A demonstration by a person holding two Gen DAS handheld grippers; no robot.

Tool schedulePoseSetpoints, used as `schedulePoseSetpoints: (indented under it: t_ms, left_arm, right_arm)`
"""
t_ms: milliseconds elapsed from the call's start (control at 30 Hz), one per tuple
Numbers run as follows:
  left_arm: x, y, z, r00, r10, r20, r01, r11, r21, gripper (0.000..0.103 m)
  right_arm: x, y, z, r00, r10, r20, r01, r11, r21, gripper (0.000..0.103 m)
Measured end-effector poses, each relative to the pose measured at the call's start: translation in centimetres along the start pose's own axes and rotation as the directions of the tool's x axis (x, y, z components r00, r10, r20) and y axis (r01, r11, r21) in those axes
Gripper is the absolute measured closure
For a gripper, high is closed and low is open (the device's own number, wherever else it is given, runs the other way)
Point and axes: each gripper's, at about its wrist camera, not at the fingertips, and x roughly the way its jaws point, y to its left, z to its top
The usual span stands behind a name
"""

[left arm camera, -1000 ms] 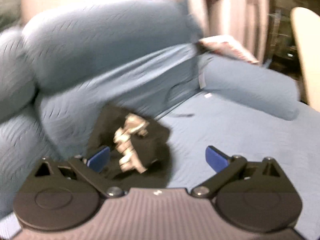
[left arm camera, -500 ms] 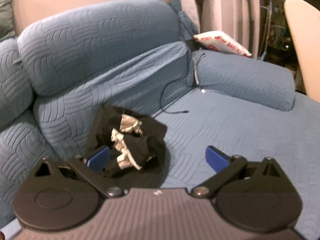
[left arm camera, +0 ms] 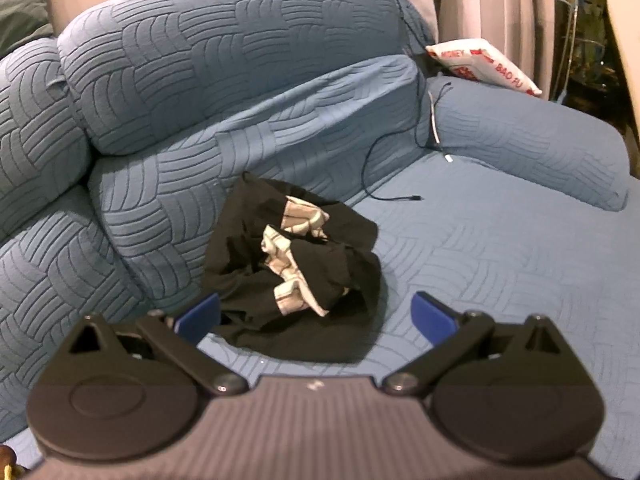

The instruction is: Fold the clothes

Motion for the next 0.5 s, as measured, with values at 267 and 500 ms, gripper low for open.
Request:
schedulePoseSetpoints:
  t_ms: [267, 500]
  left_arm:
    - [0.6, 0.8, 0.2, 1.000, 0.012, 0.001, -0.012, 1.000, 0.011, 0.000]
    - [1.2, 0.8, 0.7, 1.000, 0.026, 0.003, -0.026, 0.999, 0.021, 0.000]
  right_arm:
    - [0.1, 0.2, 0.0, 1.000, -0.012, 0.000, 0.012, 1.000, -0.029, 0.021]
    - [0.0, 0.2, 0.0, 1.000, -0.015, 0.000, 0.015, 0.999, -0.040, 0.021]
